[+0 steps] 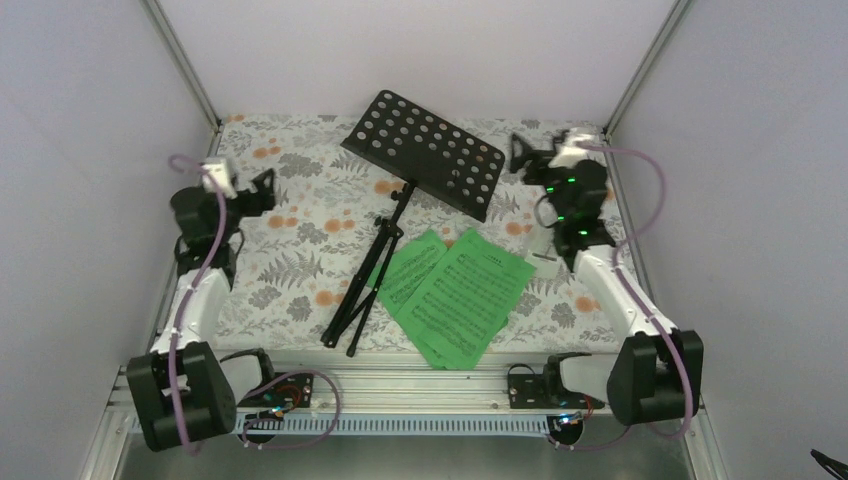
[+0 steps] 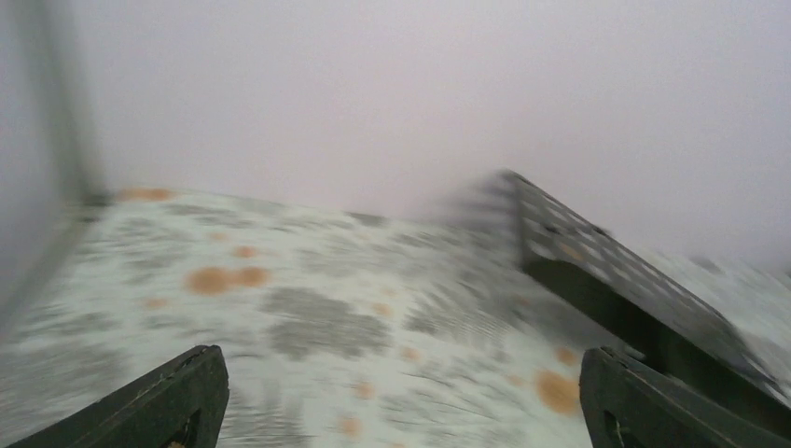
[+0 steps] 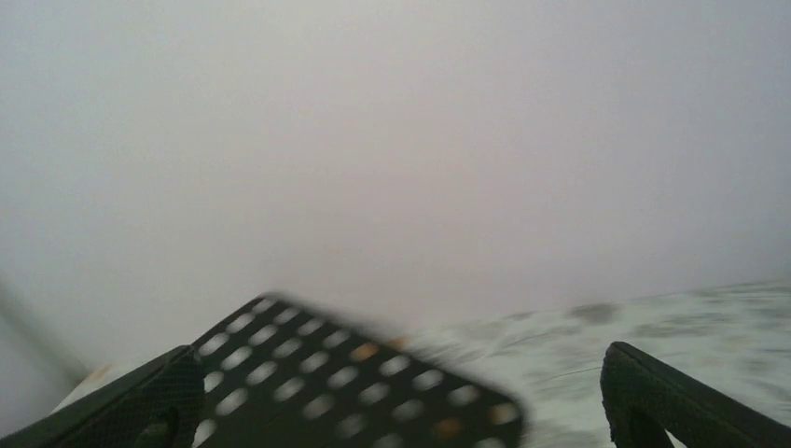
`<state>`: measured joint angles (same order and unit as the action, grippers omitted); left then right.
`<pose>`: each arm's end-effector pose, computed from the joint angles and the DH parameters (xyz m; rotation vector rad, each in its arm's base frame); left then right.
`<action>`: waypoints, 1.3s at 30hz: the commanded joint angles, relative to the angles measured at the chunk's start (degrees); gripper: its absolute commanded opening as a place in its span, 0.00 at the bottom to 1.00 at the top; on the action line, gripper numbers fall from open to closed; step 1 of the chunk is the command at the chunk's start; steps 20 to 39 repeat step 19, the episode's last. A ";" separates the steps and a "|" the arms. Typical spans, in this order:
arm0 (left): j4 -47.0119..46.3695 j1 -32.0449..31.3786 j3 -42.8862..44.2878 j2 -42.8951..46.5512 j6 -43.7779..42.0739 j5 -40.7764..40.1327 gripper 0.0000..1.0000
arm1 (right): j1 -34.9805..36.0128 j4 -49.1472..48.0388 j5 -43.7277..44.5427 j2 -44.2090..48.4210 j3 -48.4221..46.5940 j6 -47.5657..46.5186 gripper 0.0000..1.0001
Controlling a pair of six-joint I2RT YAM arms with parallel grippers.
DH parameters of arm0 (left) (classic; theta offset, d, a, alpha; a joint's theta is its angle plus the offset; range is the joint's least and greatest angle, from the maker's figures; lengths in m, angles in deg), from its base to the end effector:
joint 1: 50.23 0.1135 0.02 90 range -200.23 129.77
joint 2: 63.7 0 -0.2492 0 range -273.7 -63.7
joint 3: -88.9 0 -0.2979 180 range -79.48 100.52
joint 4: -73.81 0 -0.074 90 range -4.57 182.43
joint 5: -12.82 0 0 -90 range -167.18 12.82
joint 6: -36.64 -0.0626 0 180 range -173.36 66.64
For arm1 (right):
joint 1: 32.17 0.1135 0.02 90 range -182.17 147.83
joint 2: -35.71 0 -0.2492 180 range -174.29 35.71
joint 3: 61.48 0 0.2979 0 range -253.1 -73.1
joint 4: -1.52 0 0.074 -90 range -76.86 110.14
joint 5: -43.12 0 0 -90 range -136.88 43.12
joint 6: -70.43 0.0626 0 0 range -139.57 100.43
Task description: Pack up the instrument practice props
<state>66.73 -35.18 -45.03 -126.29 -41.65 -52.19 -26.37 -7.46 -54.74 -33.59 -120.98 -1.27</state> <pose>0.3157 0.0575 0.2286 -0.0829 1.7295 -0.3349 0.3587 0.0450 0.2940 0.0664 1.6006 0.4363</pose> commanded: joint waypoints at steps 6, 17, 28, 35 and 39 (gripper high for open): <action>-23.56 7.64 -15.77 0.15 -0.54 -10.40 0.96 | -22.90 -13.48 6.28 7.67 21.93 2.86 1.00; -39.75 3.27 -20.98 -12.05 -5.03 -8.06 1.00 | -22.74 -28.12 13.28 2.46 32.60 -1.04 1.00; -39.02 3.00 -20.46 -12.26 -4.21 -8.94 1.00 | -22.76 -29.32 12.84 1.86 33.21 -1.02 1.00; -39.02 3.00 -20.46 -12.26 -4.21 -8.94 1.00 | -22.76 -29.32 12.84 1.86 33.21 -1.02 1.00; -39.02 3.00 -20.46 -12.26 -4.21 -8.94 1.00 | -22.76 -29.32 12.84 1.86 33.21 -1.02 1.00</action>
